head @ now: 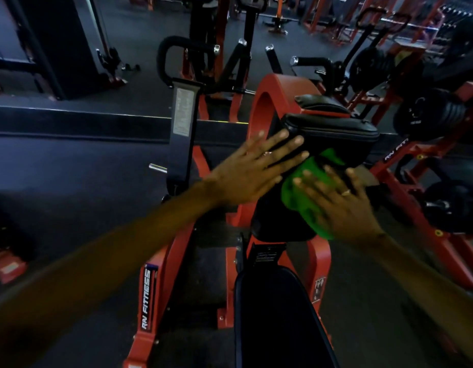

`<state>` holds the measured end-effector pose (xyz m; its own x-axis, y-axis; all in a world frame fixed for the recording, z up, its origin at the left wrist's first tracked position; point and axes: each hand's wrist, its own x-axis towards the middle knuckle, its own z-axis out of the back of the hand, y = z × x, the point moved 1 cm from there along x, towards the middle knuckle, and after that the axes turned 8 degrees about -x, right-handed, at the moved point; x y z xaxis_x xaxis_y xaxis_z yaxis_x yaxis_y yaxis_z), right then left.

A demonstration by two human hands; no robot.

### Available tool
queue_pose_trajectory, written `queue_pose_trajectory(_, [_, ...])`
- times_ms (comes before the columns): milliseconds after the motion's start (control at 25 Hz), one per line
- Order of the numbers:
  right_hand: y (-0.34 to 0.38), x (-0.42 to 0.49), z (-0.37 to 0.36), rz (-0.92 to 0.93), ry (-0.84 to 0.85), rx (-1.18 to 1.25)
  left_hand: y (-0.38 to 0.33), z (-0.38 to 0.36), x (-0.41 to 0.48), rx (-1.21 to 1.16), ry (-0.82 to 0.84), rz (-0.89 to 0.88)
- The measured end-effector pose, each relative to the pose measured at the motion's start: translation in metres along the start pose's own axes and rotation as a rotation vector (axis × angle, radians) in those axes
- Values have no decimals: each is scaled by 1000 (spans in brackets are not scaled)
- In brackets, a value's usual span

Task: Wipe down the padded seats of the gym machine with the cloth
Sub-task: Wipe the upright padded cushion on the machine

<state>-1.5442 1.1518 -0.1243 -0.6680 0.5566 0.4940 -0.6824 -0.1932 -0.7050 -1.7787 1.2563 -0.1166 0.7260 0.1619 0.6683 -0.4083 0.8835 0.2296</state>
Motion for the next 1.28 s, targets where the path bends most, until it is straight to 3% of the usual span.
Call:
queue_pose_trajectory(160, [-30, 24, 11, -220, -20, 118, -74, -48, -36, -277, -20, 422])
queue_pose_trajectory(320, [-43, 88, 30, -185, -22, 206, -109, -80, -47, -415, -95, 653])
queue_pose_trajectory(560, [-61, 115, 36, 18, 106, 209, -106, -86, -51, -400, -176, 600])
queue_pose_trajectory(840, [-46, 134, 35, -25, 114, 126, -104, -87, -49, -359, -101, 584])
queue_pose_trajectory(960, [-60, 107, 30, -18, 21, 148, -104, -85, -48, -319, -88, 577])
queue_pose_trajectory(1080, [-60, 82, 28, -130, -33, 196, -106, -86, -48, -296, -93, 602])
queue_pose_trajectory(1160, [-40, 101, 33, -196, -5, 127, -110, -88, -43, -250, -77, 583])
queue_pose_trajectory(1280, [-23, 132, 31, -43, 122, 79, -115, -90, -44, -192, -101, 596])
